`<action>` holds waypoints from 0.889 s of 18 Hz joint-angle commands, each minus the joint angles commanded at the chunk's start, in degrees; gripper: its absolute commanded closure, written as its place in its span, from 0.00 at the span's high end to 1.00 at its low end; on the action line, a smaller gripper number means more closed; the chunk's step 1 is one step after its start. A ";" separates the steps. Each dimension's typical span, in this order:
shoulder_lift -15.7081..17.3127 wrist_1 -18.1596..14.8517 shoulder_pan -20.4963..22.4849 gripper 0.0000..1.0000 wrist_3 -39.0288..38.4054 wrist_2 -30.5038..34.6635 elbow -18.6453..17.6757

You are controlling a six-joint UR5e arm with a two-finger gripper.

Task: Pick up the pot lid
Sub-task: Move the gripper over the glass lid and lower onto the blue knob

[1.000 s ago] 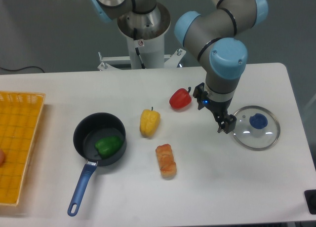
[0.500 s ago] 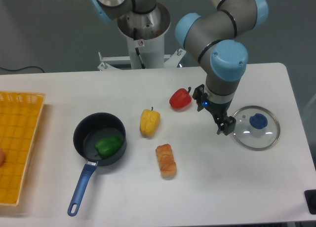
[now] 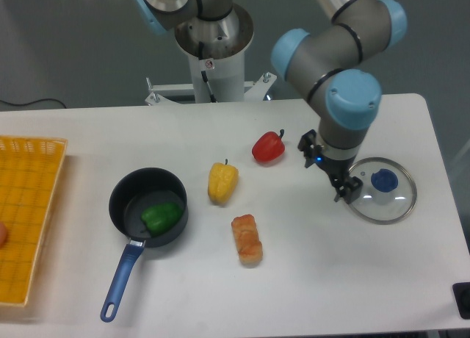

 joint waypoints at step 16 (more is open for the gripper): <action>-3.42 3.87 7.65 1.00 9.33 -0.97 -1.32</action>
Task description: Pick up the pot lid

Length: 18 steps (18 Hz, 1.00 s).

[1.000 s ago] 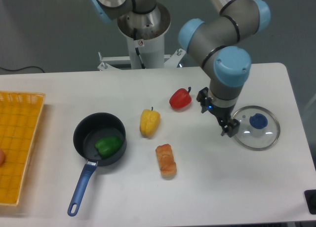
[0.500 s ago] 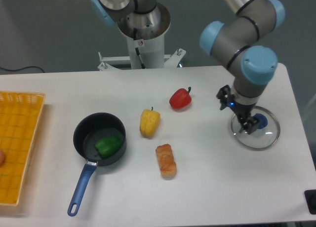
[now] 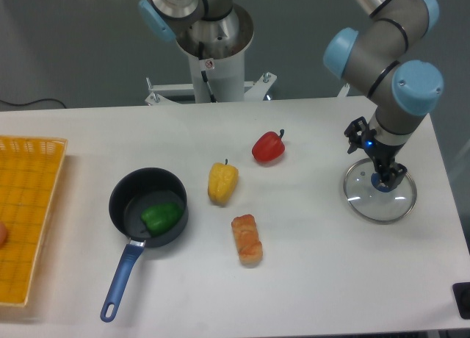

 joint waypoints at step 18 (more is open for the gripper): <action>-4.57 3.00 1.67 1.00 0.35 0.27 2.81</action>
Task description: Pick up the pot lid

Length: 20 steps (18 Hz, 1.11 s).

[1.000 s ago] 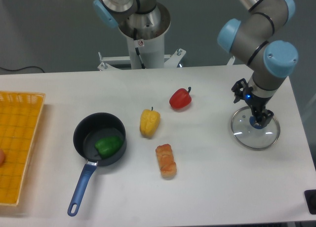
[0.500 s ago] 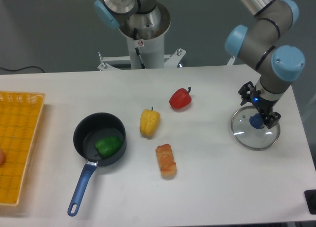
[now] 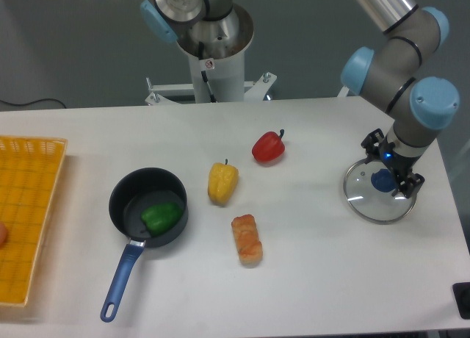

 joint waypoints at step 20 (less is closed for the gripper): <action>-1.41 2.55 0.79 1.00 -0.53 0.00 -1.93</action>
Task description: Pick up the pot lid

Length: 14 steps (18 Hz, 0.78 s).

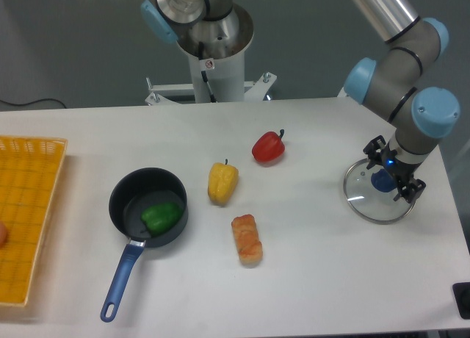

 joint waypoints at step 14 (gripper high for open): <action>-0.35 1.23 1.05 1.00 -0.18 -0.26 -1.66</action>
